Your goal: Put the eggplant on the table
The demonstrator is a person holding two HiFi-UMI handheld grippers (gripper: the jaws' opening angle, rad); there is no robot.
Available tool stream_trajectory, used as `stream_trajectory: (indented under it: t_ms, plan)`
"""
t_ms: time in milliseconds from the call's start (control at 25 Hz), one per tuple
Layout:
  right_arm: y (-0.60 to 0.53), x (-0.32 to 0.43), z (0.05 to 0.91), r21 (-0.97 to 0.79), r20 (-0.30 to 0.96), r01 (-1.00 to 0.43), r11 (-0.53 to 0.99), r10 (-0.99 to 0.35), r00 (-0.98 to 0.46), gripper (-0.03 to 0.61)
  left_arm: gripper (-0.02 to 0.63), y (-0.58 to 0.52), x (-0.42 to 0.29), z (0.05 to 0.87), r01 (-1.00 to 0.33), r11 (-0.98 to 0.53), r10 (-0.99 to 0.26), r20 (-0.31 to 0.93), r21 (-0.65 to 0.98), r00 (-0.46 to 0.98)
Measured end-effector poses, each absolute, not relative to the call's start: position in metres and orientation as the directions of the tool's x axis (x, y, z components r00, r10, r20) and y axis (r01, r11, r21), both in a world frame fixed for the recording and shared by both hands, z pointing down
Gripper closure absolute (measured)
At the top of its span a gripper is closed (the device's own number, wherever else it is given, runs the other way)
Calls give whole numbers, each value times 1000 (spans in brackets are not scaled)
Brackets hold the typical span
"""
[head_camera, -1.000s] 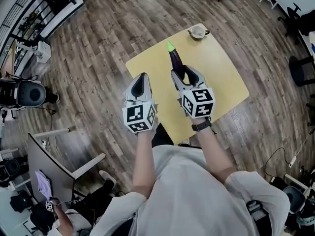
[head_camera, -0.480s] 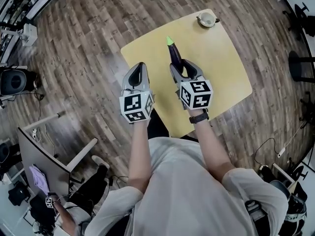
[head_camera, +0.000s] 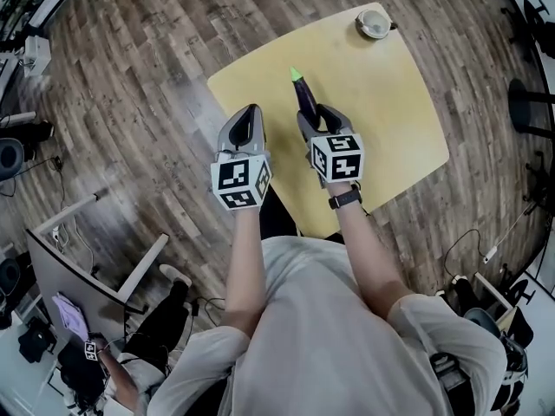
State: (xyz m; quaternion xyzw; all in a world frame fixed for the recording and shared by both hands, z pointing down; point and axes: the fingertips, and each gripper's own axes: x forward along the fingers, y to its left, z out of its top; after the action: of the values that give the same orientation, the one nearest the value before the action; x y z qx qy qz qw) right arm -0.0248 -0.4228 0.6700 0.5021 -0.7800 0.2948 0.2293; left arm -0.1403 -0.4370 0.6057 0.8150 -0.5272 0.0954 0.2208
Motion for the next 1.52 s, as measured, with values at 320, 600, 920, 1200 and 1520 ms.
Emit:
stream_trajectory:
  t_ms: [320,600,920,1200,1520]
  plan:
    - [-429,-39,717,-217,727,-918,333,-572,-379,376,604,-438,-141,651,-890,-331,-771,454,315,447]
    - [-419,-42,750,-185,795,-911,367,-488,-359,377,604,-435,-134,668,-875,-317,-747,472,366,468]
    - [-412,-47,761,-113,807,-914,390,-500,-313,376,604,-422,-137,667,-881,-301,-752,477,364,454]
    - [-415,-45,742,-130,760,-909,396,-549,-348,351,604,-413,-142,651,-899,-287,-783,460,330,419]
    - [-385,-29,681,-135,677,-910,393,-633,-374,365,604,-381,-135,612,-908,-300,-816,415,291,403]
